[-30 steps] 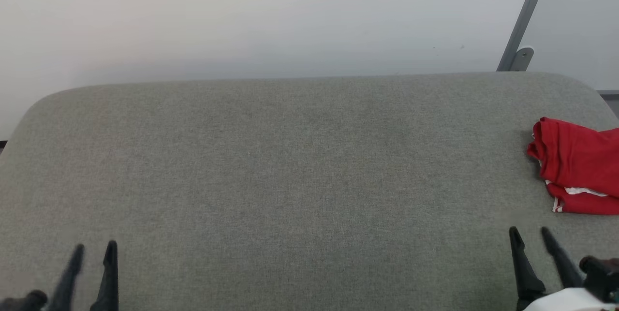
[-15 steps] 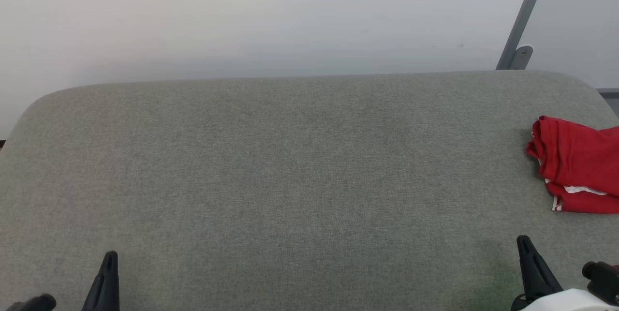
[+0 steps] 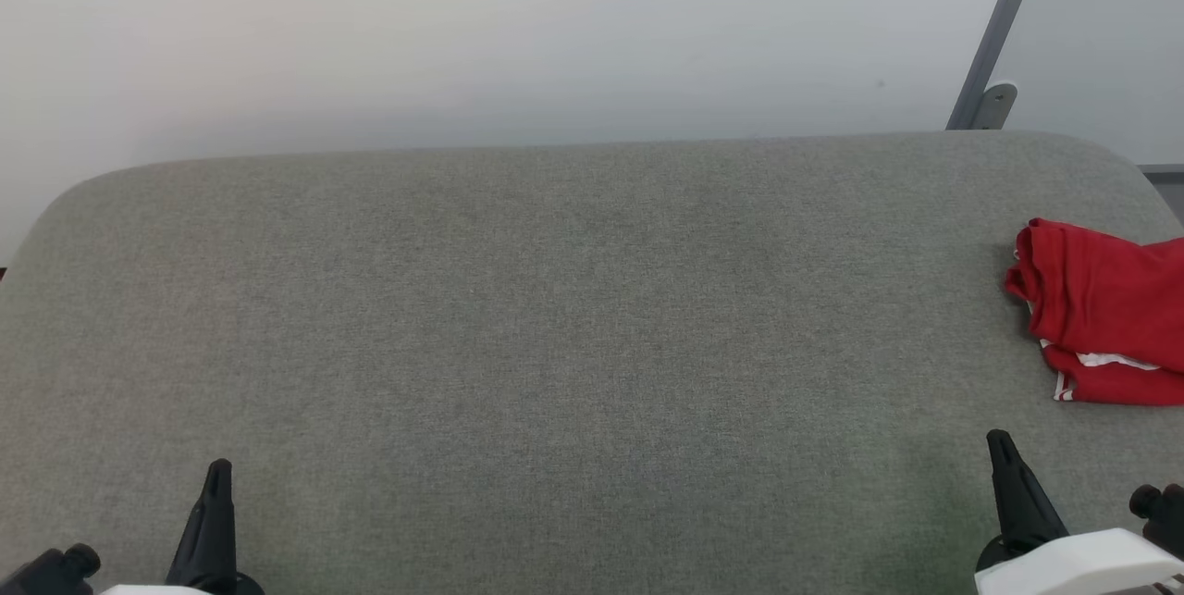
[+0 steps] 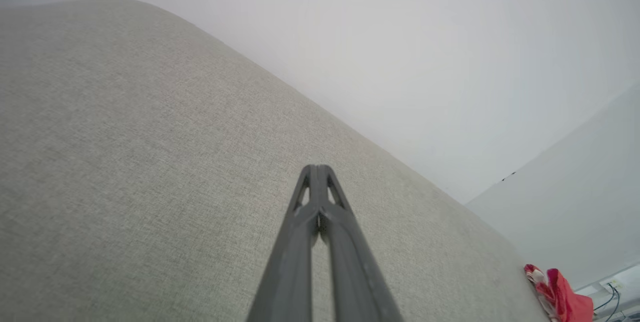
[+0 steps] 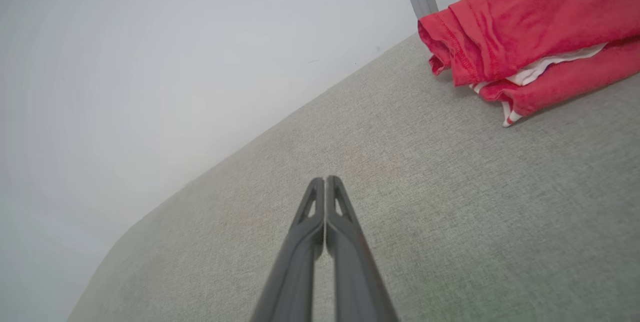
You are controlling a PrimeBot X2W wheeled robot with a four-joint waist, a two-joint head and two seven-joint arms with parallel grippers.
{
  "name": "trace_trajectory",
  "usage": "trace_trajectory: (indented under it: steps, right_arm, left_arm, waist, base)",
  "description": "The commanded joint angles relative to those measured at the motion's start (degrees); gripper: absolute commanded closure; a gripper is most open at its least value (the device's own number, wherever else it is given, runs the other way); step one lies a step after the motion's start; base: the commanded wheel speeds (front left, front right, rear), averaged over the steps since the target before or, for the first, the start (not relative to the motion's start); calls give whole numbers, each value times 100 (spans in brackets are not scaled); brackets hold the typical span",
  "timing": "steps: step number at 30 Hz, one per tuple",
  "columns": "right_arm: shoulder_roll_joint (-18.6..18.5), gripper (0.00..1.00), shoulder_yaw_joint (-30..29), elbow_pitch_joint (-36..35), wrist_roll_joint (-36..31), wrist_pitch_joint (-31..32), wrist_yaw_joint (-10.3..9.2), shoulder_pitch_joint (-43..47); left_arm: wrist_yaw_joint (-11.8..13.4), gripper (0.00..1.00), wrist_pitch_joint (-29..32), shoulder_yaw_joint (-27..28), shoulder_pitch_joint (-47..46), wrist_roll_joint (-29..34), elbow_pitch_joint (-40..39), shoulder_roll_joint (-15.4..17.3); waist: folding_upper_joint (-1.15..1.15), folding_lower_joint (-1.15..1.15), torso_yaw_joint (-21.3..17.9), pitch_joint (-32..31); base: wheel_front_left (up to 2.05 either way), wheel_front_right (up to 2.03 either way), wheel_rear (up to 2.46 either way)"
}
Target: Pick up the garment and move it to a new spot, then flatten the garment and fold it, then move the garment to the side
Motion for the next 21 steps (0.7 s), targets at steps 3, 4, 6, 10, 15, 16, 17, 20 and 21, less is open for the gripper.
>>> trace_trajectory:
  steps: [3, 4, 6, 10, 15, 16, 17, 20, 21]
  right_arm:
    - [13, 100, -44, -64, 371, 85, -1, -193]
    - [19, 100, -47, -61, 450, 101, -1, -206]
    - [32, 100, -53, -56, 597, 132, -1, -228]
    - [57, 100, -64, -45, 885, 193, -1, -286]
    - [91, 100, -80, -29, 1292, 284, -2, -357]
    - [96, 100, -82, -27, 1357, 293, -2, -370]
    - [102, 100, -84, -24, 1422, 307, -2, -383]
    - [119, 100, -91, -17, 1612, 346, -2, -419]
    - [125, 100, -94, -15, 1673, 362, -2, -428]
  left_arm:
    - [-4, 100, 97, 67, -213, -347, -29, -7]
    - [-4, 100, 119, 72, -230, -418, -21, -22]
    - [-4, 100, 162, 82, -266, -552, -6, -51]
    - [-5, 100, 245, 101, -338, -803, 20, -104]
    - [-6, 100, 364, 127, -439, -1161, 60, -190]
    - [-6, 100, 385, 130, -453, -1223, 67, -204]
    - [-6, 100, 403, 135, -468, -1276, 75, -218]
    - [-7, 100, 458, 147, -524, -1437, 93, -253]
    - [-7, 100, 477, 152, -540, -1496, 98, -263]
  waist:
    - [0, 0, -5, 6]
    - [0, 0, -7, 8]
    - [0, 0, -10, 11]
    - [0, 0, -15, 18]
    - [0, 0, -24, 28]
    - [0, 0, -26, 29]
    - [0, 0, -27, 31]
    - [0, 0, -32, 36]
    - [0, 0, -33, 38]
  base:
    - [0, 0, 0]
    - [0, 0, 0]
    - [0, 0, 0]
    - [0, 0, 0]
    - [0, 0, 0]
    - [0, 0, 0]
    - [0, 0, 0]
    - [0, 0, 0]
    - [0, 0, 0]
